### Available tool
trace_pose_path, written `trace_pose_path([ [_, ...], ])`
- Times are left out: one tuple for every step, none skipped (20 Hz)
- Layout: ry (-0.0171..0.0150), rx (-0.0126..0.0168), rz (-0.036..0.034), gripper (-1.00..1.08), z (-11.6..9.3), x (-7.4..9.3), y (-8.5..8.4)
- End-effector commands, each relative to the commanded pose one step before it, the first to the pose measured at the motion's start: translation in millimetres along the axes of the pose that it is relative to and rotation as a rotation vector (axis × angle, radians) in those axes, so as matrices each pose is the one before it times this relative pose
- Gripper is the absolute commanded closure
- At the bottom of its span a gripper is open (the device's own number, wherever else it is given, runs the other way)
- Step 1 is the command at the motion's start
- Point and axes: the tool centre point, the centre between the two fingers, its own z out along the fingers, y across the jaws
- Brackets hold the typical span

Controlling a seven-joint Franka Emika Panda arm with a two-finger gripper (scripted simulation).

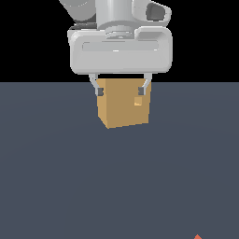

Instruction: Insert the peg into the horizontal hole in a box.

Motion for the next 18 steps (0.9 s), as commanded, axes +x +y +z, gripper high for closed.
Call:
trace_pose_path([
  [0.0, 0.0, 0.0, -0.92, 0.01, -0.01, 0.01],
  [-0.00002, 0.0, 0.0012, -0.92, 0.14, -0.3, 0.16],
  [-0.00003, 0.00007, 0.00403, -0.92, 0.47, -1.18, 0.48],
  [-0.00004, 0.00012, 0.00651, -0.92, 0.78, -1.84, 0.8],
  [-0.00006, 0.00016, 0.00919, -0.92, 1.1, -2.6, 1.12],
  [-0.00007, 0.00021, 0.01188, -0.92, 1.42, -3.36, 1.45],
  [-0.00009, 0.00026, 0.01466, -0.92, 1.75, -4.16, 1.78],
  [-0.0001, 0.00031, 0.01753, -0.92, 2.09, -4.98, 2.11],
  [-0.0001, 0.00036, 0.02048, -0.92, 2.44, -5.81, 2.46],
  [-0.0001, 0.00042, 0.0236, -0.92, 2.81, -6.7, 2.82],
  [-0.00009, 0.00047, 0.02686, -0.92, 3.19, -7.64, 3.2],
  [-0.00008, 0.00054, 0.03033, -0.92, 3.59, -8.62, 3.6],
  [-0.00006, 0.0006, 0.03398, -0.92, 4.02, -9.67, 4.01],
  [-0.00003, 0.00067, 0.0377, -0.92, 4.45, -10.73, 4.42],
  [0.0, 0.00075, 0.04151, -0.92, 4.89, -11.83, 4.83],
  [0.00005, 0.00082, 0.04495, -0.92, 5.28, -12.81, 5.2],
  [0.0001, 0.00084, 0.0451, -0.92, 5.29, -12.85, 5.2],
  [0.00014, 0.00084, 0.04455, -0.92, 5.21, -12.7, 5.12],
])
